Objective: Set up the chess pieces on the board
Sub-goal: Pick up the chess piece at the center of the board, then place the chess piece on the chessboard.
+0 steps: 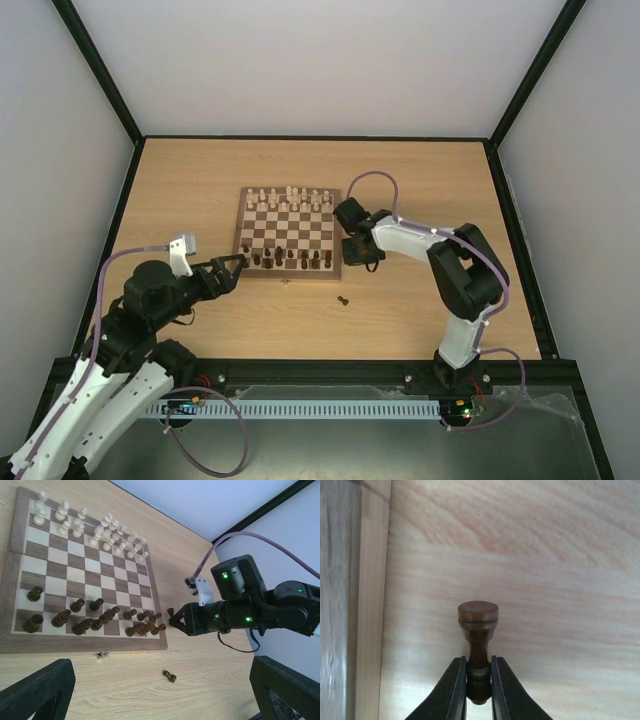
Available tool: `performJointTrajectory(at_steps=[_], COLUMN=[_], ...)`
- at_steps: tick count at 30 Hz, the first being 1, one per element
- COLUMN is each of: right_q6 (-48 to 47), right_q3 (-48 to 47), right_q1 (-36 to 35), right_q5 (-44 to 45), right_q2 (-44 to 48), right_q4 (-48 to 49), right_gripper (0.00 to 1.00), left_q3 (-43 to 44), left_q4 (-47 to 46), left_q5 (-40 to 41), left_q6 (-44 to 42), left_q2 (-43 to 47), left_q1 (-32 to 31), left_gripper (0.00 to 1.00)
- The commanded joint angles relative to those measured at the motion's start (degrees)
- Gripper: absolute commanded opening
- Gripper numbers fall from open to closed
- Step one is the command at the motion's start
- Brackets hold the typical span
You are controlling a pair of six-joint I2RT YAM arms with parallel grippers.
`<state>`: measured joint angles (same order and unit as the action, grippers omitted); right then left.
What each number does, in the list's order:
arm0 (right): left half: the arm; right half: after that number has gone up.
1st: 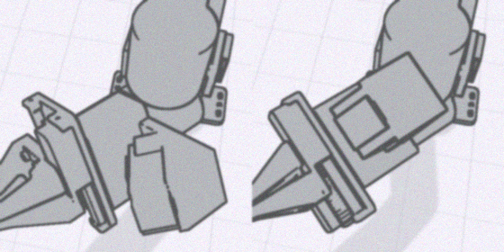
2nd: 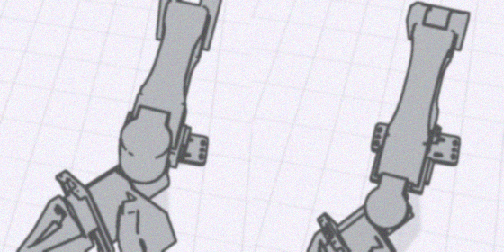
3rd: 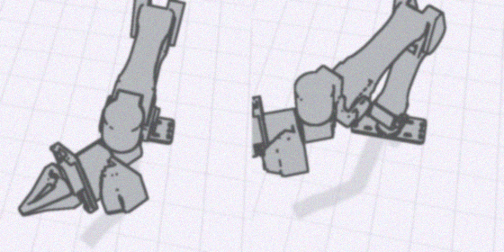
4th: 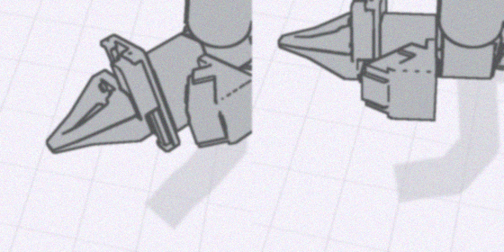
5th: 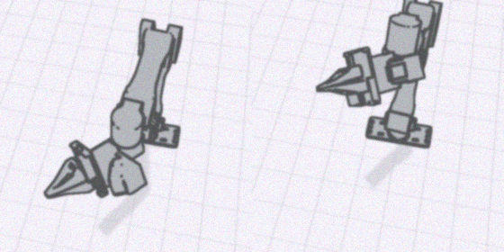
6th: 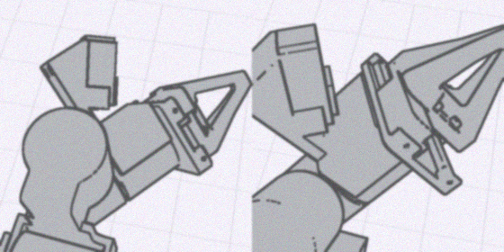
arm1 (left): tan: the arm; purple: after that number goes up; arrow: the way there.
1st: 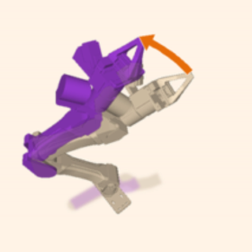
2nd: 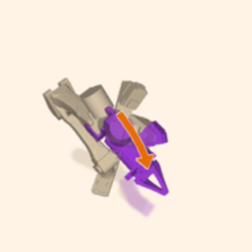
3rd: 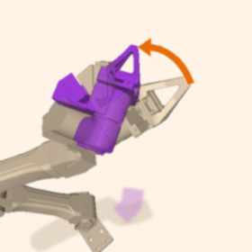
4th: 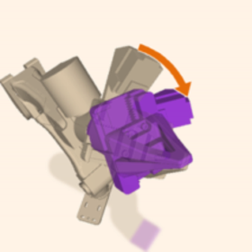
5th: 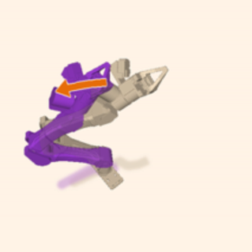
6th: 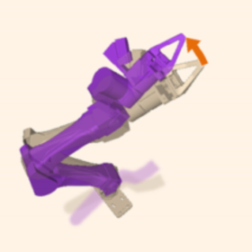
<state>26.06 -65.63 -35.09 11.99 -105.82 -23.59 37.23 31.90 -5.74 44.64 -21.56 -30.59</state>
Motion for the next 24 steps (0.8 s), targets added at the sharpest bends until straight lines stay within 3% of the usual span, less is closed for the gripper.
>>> performJointTrajectory(at_steps=[1,7,14,18,24], right_q6=[-0.43,-2.25,-4.31,-3.92,-4.67], right_q3=[3.49,7.29,10.99,10.94,9.32], right_q1=[0.29,-0.41,-5.33,-11.45,-21.90], right_q5=[-1.54,-14.19,-30.62,-32.81,-29.35], right_q2=[10.07,27.22,37.12,37.97,36.35], right_q4=[-2.69,-6.31,-8.07,-7.53,-6.35], right_gripper=[0.03,0.04,0.04,0.04,0.04], left_q3=[-0.84,-2.98,-8.19,-10.68,-15.24], left_q4=[-3.47,-9.33,-20.97,-25.11,-27.13], left_q5=[-3.84,-15.08,-32.64,-40.80,-48.27], left_q6=[-1.28,-2.45,1.22,4.82,10.97], left_q2=[-2.03,-5.99,-7.68,-8.03,-7.13], left_q1=[-0.17,-0.17,-0.17,-0.14,-0.17], left_gripper=[0.99,0.99,0.99,0.99,0.99])
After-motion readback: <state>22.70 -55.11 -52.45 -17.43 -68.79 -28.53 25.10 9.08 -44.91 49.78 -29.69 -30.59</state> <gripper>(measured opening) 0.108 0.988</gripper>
